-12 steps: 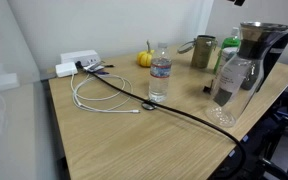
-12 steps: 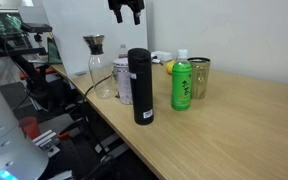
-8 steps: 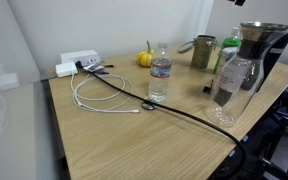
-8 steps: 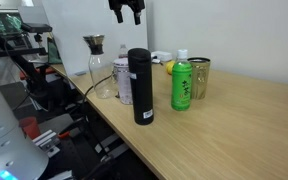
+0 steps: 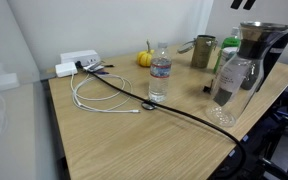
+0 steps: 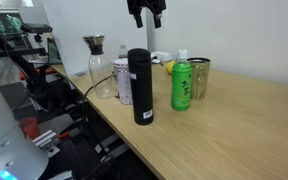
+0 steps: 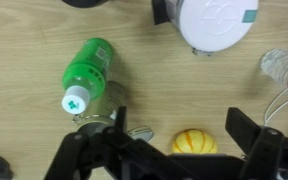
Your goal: Move the green bottle next to the water bottle
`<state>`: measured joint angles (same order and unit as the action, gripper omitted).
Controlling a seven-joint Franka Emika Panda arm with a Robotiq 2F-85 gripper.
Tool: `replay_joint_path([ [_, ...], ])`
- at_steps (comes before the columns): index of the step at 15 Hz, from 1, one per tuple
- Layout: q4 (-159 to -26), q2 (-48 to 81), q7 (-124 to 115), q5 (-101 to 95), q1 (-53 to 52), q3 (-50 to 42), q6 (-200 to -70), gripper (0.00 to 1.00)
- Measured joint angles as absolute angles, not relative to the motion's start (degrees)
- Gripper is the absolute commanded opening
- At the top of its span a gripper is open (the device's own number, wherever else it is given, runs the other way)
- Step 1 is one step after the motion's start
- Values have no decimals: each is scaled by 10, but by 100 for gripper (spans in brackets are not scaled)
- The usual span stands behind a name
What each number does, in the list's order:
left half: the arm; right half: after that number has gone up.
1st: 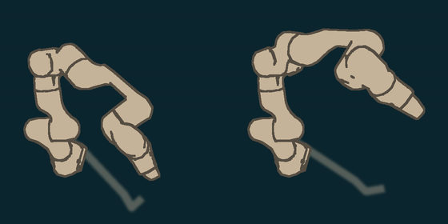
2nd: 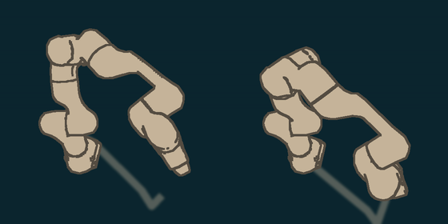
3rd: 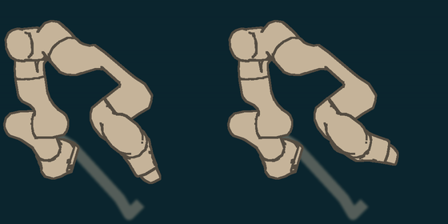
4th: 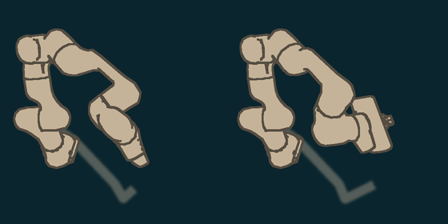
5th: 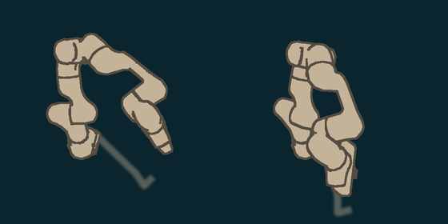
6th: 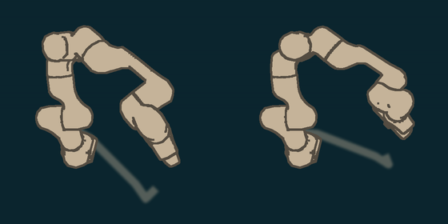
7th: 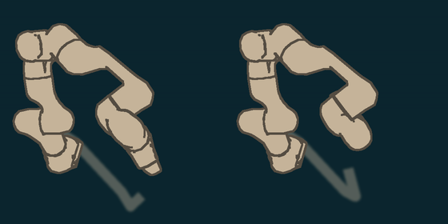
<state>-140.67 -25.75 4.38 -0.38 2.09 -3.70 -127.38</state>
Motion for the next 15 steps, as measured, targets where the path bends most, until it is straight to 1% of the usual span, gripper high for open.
replay_joint_path([
  [6, -1387, -207, -36, -78, 69, -40, -1303, 100],
  [15, -1375, -126, -143, -141, 93, -41, -1345, 100],
])
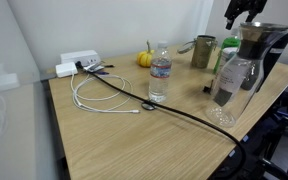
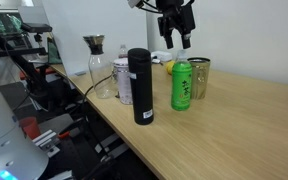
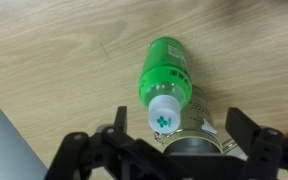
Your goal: Move the green bottle next to the water bottle
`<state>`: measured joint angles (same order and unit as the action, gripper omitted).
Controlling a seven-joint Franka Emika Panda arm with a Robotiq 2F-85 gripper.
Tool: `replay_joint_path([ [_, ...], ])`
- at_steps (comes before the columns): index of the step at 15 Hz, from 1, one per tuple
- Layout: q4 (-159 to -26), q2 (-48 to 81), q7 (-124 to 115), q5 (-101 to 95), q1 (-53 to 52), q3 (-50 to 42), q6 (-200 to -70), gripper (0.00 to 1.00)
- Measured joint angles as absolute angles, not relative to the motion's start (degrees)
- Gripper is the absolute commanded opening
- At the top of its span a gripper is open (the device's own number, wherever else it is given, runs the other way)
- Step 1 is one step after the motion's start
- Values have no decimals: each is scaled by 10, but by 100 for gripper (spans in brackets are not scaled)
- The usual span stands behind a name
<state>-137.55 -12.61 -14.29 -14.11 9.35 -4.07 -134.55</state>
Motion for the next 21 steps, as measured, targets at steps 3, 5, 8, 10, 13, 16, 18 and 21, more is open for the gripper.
replay_joint_path([
  [3, -1374, -108, -156, -141, 94, -43, -1362, 100],
  [5, -1374, -97, -163, -140, 94, -46, -1381, 100],
  [8, -1374, -84, -168, -135, 94, -53, -1394, 98],
  [10, -1374, -80, -168, -130, 94, -55, -1396, 73],
  [13, -1374, -79, -168, -122, 94, -55, -1407, 52],
  [16, -1374, -79, -169, -116, 94, -55, -1424, 31],
  [18, -1374, -78, -170, -116, 94, -58, -1429, 16],
  [21, -1374, -78, -173, -116, 94, -59, -1434, 6],
])
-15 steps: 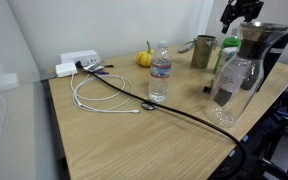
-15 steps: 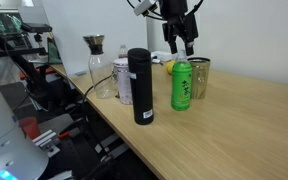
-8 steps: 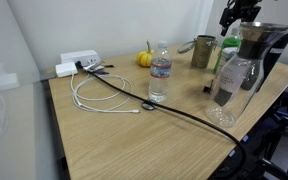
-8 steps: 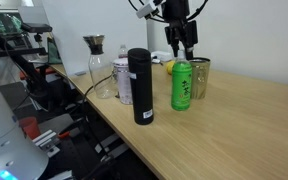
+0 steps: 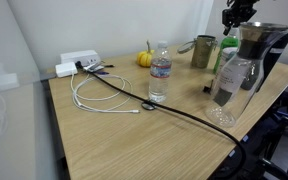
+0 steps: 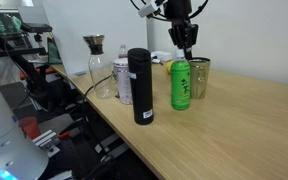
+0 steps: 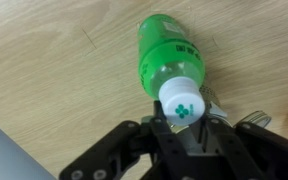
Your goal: Move the green bottle next to the water bottle
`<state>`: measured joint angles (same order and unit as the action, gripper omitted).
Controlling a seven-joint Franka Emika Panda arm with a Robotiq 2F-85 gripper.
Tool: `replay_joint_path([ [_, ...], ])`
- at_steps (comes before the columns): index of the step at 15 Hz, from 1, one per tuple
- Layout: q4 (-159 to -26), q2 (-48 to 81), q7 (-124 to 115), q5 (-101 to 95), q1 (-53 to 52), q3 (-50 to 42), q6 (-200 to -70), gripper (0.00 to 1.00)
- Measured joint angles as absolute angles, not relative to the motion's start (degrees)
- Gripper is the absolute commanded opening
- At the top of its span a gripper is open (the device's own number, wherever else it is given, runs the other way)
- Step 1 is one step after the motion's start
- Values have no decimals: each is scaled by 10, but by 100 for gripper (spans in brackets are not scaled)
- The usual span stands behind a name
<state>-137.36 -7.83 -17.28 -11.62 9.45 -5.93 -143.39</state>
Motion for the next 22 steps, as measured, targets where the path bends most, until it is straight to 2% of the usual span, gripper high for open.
replay_joint_path([
  [1, -1374, -78, -174, -116, 95, -60, -1435, 1],
  [4, -1374, -78, -178, -117, 95, -61, -1436, 0],
  [5, -1374, -78, -180, -117, 95, -62, -1436, 20],
  [16, -1371, -85, -189, -119, 94, -61, -1436, 95],
  [18, -1371, -91, -191, -118, 93, -57, -1431, 100],
  [22, -1372, -101, -193, -104, 86, -48, -1394, 100],
])
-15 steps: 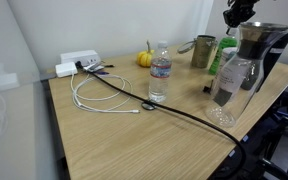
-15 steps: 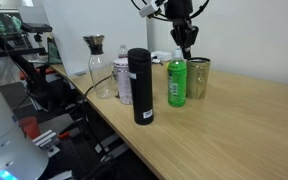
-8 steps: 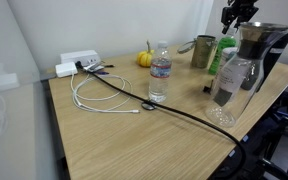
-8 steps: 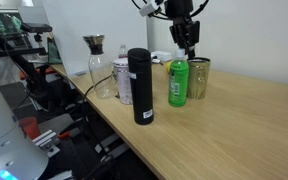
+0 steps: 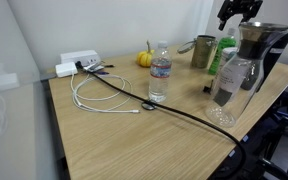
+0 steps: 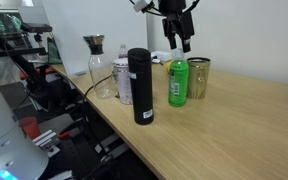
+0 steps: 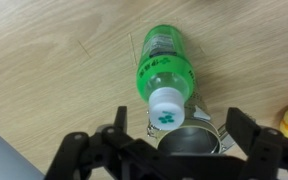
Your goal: Move the green bottle next to the water bottle
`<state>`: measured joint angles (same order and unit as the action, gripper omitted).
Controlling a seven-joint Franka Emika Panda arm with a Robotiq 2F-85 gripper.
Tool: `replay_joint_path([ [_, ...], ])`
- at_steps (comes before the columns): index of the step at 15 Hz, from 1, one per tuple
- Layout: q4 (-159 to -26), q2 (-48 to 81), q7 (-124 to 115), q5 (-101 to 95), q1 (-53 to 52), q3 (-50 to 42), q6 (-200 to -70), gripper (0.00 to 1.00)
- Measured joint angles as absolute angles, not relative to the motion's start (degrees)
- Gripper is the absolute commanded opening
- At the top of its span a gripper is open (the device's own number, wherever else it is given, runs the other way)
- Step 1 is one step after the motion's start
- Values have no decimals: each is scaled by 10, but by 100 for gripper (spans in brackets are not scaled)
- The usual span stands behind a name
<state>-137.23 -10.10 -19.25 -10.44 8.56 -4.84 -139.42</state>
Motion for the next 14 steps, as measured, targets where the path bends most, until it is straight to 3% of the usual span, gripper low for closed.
replay_joint_path([
  [9, -1375, -98, -216, -111, 84, -46, -1383, 100],
  [10, -1376, -97, -220, -111, 84, -46, -1385, 92],
  [11, -1376, -95, -223, -112, 85, -46, -1386, 74],
  [14, -1376, -92, -237, -115, 87, -46, -1388, 55],
])
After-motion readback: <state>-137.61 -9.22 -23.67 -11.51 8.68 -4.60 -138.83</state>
